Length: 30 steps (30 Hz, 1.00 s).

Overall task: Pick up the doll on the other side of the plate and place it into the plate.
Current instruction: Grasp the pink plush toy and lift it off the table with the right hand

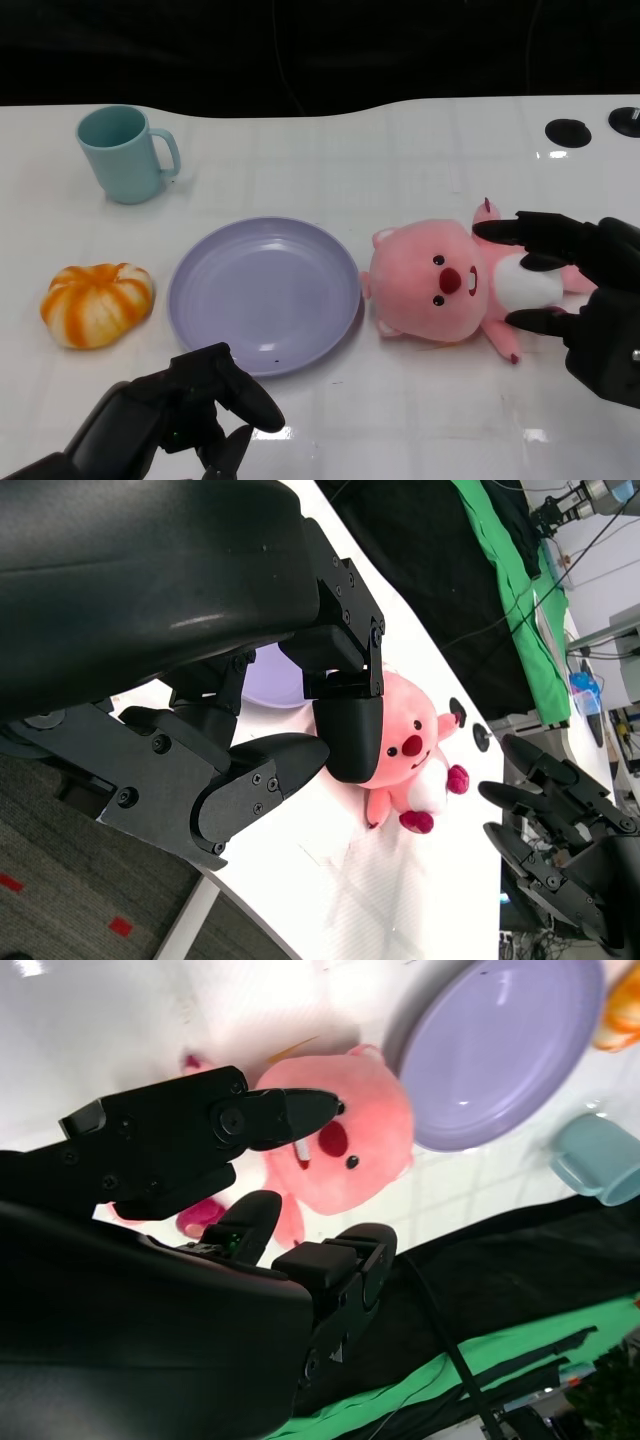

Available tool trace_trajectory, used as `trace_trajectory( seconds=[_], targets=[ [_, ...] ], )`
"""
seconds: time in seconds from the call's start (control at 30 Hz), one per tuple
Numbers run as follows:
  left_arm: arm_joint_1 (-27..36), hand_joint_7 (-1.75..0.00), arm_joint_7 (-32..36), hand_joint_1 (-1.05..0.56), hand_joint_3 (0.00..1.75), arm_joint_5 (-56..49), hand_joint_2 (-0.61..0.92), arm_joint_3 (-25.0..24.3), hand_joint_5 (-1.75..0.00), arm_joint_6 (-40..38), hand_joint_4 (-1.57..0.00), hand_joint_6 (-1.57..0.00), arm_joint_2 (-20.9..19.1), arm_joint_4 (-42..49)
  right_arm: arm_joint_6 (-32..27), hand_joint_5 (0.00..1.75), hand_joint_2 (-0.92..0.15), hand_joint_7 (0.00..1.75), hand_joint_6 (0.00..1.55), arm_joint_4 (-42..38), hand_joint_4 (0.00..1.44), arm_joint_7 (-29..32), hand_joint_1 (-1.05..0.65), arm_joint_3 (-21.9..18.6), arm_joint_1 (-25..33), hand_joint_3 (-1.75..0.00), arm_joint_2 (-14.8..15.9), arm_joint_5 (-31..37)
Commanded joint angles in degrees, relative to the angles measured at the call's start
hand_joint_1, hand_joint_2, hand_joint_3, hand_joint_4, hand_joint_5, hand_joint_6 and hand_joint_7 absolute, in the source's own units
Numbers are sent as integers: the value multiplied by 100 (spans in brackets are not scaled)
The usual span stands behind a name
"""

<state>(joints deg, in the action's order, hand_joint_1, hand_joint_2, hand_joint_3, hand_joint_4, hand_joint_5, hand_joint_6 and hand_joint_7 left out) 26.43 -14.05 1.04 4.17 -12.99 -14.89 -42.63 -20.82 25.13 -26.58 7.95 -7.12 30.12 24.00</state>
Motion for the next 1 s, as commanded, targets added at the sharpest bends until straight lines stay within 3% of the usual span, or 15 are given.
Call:
trace_trajectory(
  seconds=[0.03, 0.3, 0.43, 0.73, 1.0],
  targets=[
    [19, -139, -34, -21, 98, 112, 63, -50, -171, -30, -64, -68, -1, -68, -137, 49, -92, 0, 23, -1, 7, -129, -56, 152, -203, -4, 302, 456],
    [68, -138, 6, -23, 99, 33, 62, -41, -169, -158, -63, -69, -20, -212, -377, 44, -89, 1, 25, -597, 8, -23, -67, 859, -651, 0, 182, 1831],
    [101, -137, 0, -23, 99, 3, 63, -52, -168, -143, -63, -69, -37, -265, -753, 45, -86, 2, 27, -1014, 5, 92, -66, 1105, -904, 0, -223, 2290],
    [108, -137, -73, -22, 97, 83, 64, -166, -167, -170, -63, -69, -81, -280, -1381, 44, -80, 0, 23, -1914, 0, 782, -47, 1020, -1168, 0, -1358, 2203],
    [152, -136, -77, -21, 97, 157, 64, -183, -168, -85, -66, -69, -101, -254, -1630, 50, -77, 0, 23, -2417, 0, 1348, -45, 1065, -1232, 0, -1868, 2185]
  ],
)
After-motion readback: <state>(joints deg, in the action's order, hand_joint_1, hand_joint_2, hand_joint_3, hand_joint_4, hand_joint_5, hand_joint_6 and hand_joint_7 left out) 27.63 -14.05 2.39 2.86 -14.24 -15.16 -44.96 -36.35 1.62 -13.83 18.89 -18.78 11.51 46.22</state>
